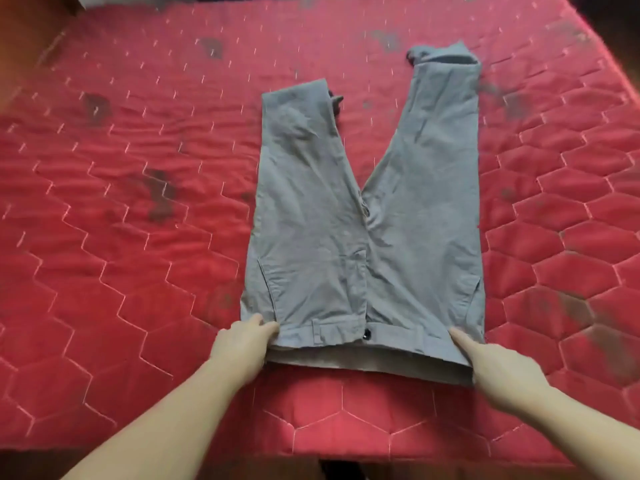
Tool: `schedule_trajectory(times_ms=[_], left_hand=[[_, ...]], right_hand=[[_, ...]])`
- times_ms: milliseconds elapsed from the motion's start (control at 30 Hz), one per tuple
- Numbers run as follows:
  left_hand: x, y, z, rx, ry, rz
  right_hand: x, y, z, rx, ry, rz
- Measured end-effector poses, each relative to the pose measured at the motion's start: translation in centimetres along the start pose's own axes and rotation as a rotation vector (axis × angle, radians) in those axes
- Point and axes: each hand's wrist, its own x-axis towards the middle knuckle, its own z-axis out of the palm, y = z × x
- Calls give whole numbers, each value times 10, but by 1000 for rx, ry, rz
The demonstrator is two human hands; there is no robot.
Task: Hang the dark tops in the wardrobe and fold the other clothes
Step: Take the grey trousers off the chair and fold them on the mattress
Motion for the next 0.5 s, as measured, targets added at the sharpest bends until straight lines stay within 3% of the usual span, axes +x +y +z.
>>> schedule_trajectory(times_ms=[167,300,367,500], left_hand=[[-15,3,33,17,-20,23],[-19,0,38,-155,-187,18],[-20,3,36,-97,-224,23],[-21,9,35,32,-201,102]], right_hand=[[-14,1,30,-48,-74,1],[-17,7,27,-130,-148,-21],[-19,9,29,-178,-191,-33],[-17,-1,30,-262,-45,-71]])
